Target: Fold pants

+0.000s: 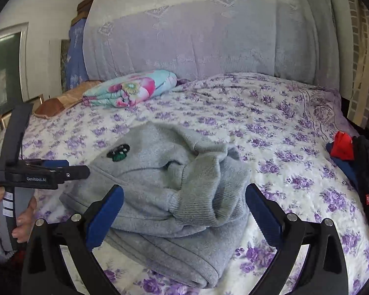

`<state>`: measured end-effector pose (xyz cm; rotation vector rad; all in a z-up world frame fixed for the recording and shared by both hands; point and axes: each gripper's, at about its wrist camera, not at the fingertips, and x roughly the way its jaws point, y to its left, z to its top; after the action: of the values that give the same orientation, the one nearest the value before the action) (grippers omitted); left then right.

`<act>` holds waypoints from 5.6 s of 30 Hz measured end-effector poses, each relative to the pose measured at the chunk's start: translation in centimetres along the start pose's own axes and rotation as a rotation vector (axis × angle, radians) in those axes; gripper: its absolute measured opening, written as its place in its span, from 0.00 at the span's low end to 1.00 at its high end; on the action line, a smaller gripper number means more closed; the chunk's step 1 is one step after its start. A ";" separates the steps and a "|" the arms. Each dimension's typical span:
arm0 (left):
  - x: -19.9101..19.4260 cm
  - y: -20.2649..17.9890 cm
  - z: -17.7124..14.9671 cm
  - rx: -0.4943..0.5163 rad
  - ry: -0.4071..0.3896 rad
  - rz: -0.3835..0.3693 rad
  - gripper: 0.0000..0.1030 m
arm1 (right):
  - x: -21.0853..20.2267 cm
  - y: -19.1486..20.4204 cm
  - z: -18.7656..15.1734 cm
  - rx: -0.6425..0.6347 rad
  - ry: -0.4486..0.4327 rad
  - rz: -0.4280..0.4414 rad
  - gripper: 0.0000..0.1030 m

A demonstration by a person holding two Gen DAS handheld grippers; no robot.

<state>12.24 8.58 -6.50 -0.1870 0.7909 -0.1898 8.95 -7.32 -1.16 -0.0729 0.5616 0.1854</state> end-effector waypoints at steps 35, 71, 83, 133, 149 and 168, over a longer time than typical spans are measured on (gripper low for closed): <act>13.7 -2.3 13.7 0.237 0.294 -0.052 0.96 | 3.3 -4.1 -4.4 0.232 0.161 0.208 0.97; 14.7 -0.9 13.6 0.082 0.224 -0.007 0.96 | -0.3 1.2 -0.6 -0.057 0.067 0.096 0.96; 14.5 -0.7 13.6 0.079 0.222 -0.028 0.96 | 2.9 3.4 -2.2 -0.154 0.173 0.147 0.97; 1.8 -3.4 -0.7 0.060 -0.028 -0.022 0.96 | 5.2 -9.0 -3.1 0.470 0.146 0.349 0.97; 1.8 -3.2 -0.7 0.052 -0.029 -0.015 0.96 | 7.2 -9.3 -3.2 0.523 0.222 0.338 0.97; 2.4 -2.4 -0.9 0.005 -0.004 -0.078 0.96 | 6.9 -9.3 -3.6 0.503 0.191 0.358 0.97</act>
<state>13.01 5.56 -8.18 -0.2134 0.7800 -0.2652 14.58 -15.82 -7.71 0.5061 0.7961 0.3824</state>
